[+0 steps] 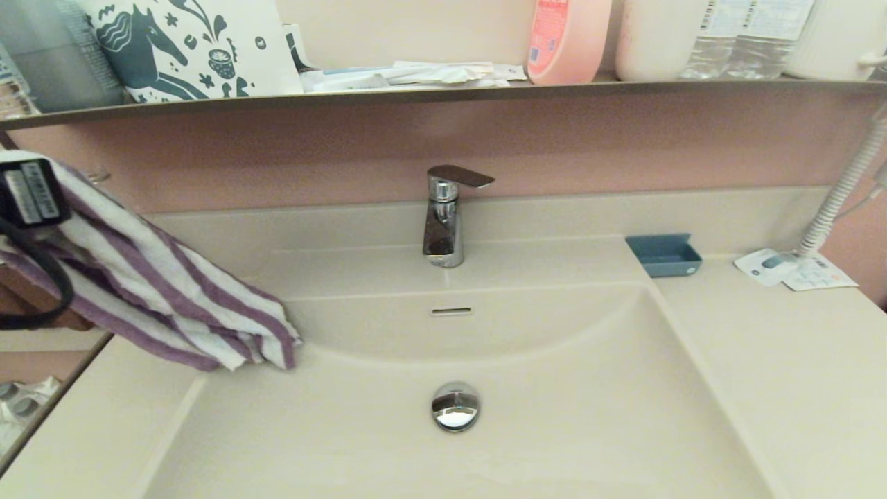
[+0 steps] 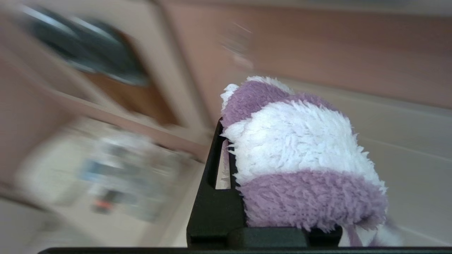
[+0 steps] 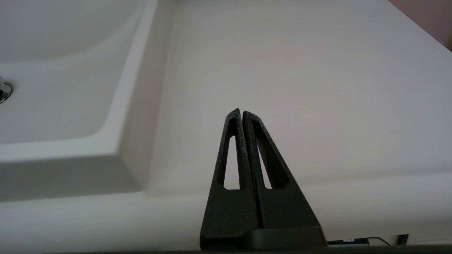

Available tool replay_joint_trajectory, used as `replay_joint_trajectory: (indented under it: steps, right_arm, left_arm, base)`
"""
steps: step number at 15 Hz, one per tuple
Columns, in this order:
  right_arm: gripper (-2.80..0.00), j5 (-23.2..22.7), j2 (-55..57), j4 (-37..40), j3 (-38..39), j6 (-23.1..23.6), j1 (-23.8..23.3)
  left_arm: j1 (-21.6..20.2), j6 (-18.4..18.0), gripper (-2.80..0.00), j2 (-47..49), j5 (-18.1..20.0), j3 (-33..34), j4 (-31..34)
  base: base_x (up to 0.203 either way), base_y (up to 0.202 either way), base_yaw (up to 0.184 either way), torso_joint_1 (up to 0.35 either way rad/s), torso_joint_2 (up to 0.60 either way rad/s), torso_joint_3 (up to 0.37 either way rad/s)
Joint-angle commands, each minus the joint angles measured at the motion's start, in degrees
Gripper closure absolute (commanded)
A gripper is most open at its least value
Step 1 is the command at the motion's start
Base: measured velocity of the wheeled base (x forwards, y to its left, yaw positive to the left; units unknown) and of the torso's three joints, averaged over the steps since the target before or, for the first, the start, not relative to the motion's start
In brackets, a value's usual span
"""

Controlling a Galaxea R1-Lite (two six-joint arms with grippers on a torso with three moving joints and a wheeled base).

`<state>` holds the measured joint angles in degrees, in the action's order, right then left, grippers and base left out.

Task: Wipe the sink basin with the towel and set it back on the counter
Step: Wipe the sink

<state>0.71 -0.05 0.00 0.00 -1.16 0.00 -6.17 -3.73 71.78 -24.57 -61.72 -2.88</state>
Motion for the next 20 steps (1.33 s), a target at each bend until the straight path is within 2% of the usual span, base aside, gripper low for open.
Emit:
replay_joint_trajectory:
  steps: [1,2,3,5,8,10,12,15,16,17,20]
  right_arm:
    - [0.0,0.0,0.0,0.0,0.0,0.0,0.0]
    - [0.0,0.0,0.0,0.0,0.0,0.0,0.0]
    - [0.0,0.0,0.0,0.0,0.0,0.0,0.0]
    - [0.0,0.0,0.0,0.0,0.0,0.0,0.0]
    - [0.0,0.0,0.0,0.0,0.0,0.0,0.0]
    - [0.0,0.0,0.0,0.0,0.0,0.0,0.0]
    - [0.0,0.0,0.0,0.0,0.0,0.0,0.0]
    - [0.0,0.0,0.0,0.0,0.0,0.0,0.0]
    - [0.0,0.0,0.0,0.0,0.0,0.0,0.0]
    - [0.0,0.0,0.0,0.0,0.0,0.0,0.0]
    - [0.0,0.0,0.0,0.0,0.0,0.0,0.0]
  left_arm:
    - [-4.7,-6.8,0.0,-6.3,0.1,-3.1,2.4]
    - [-5.8,-9.8,0.0,-8.2,0.3,-4.8,4.9]
    - [-6.2,-11.1,0.0,-10.0,0.6,-6.8,8.5]
    - [-6.7,-11.8,0.0,-12.4,1.0,-10.4,15.9]
    - [-11.0,-11.9,0.0,-13.3,0.3,-8.9,17.8]
    - [-15.0,-11.7,0.0,-13.1,1.6,-4.3,17.9]
    - [-19.4,-11.5,0.0,-13.8,6.4,2.9,17.6]
    - [-28.6,-10.3,0.0,-13.0,18.1,13.1,14.6]
    - [-30.5,-10.1,0.0,-12.6,20.8,15.5,13.5]
    - [-31.9,-10.1,0.0,-12.7,23.1,18.1,13.0]
    - [-33.1,-9.9,0.0,-12.9,26.3,24.5,12.5]
  base:
    - [0.0,0.0,0.0,0.0,0.0,0.0]
    - [0.0,0.0,0.0,0.0,0.0,0.0]
    - [0.0,0.0,0.0,0.0,0.0,0.0]
    - [0.0,0.0,0.0,0.0,0.0,0.0]
    - [0.0,0.0,0.0,0.0,0.0,0.0]
    - [0.0,0.0,0.0,0.0,0.0,0.0]
    - [0.0,0.0,0.0,0.0,0.0,0.0]
    - [0.0,0.0,0.0,0.0,0.0,0.0]
    - [0.0,0.0,0.0,0.0,0.0,0.0]
    - [0.0,0.0,0.0,0.0,0.0,0.0]
    - [0.0,0.0,0.0,0.0,0.0,0.0]
